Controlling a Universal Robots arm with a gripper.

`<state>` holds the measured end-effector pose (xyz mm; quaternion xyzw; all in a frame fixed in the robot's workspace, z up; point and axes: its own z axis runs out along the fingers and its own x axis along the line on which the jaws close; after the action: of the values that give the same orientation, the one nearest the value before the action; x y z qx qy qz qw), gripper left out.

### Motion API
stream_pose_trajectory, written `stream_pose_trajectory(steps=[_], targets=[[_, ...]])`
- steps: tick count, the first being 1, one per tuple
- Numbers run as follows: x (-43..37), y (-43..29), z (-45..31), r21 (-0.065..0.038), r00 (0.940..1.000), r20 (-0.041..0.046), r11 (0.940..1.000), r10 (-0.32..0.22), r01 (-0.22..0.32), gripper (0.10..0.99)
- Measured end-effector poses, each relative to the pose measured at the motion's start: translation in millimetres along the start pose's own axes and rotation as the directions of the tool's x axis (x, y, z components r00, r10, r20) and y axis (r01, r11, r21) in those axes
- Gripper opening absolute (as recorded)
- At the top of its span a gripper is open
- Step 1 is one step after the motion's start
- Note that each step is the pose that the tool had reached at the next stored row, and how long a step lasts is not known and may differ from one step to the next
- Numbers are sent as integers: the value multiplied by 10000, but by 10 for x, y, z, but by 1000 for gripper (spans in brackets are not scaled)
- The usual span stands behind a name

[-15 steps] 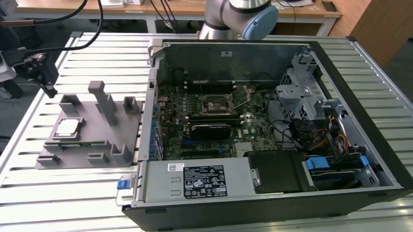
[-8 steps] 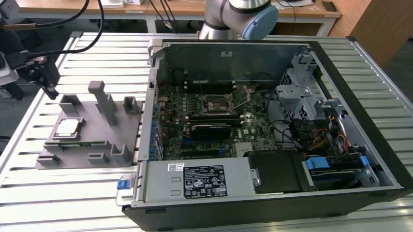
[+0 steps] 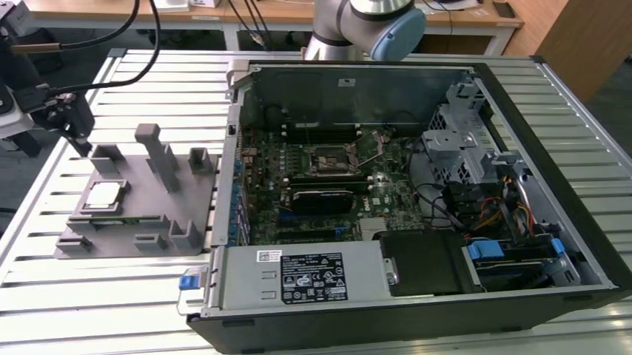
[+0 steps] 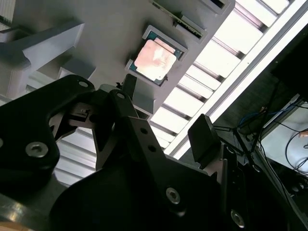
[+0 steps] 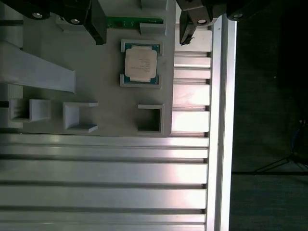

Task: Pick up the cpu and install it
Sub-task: 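Pick up the cpu and move it towards the insertion slot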

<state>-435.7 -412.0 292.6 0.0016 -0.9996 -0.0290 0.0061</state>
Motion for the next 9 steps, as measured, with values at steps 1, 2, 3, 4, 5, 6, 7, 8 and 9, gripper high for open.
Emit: stream_pose_trajectory(steps=[1, 2, 3, 4, 5, 6, 7, 8, 9], targets=[[0, -2, 9, 1, 10000, -1, 10000, -2, 2, 706], [-1, -6, 19, 1, 10000, -1, 10000, -5, 5, 706], [-1, -8, 30, 1, 10000, -1, 10000, -6, 6, 706], [0, -10, 43, 0, 10000, 0, 10000, -6, 6, 706], [0, -11, 54, 1, 10000, -1, 10000, -6, 6, 706], [-3, -12, 65, 0, 10000, -1, 10000, -6, 6, 706], [-11, -13, 75, 1, 10000, -2, 10000, -8, 8, 706], [-24, -14, 86, 0, 10000, -2, 10000, -8, 8, 706], [-40, -14, 98, -8, 10000, -4, 10000, -7, 7, 706]])
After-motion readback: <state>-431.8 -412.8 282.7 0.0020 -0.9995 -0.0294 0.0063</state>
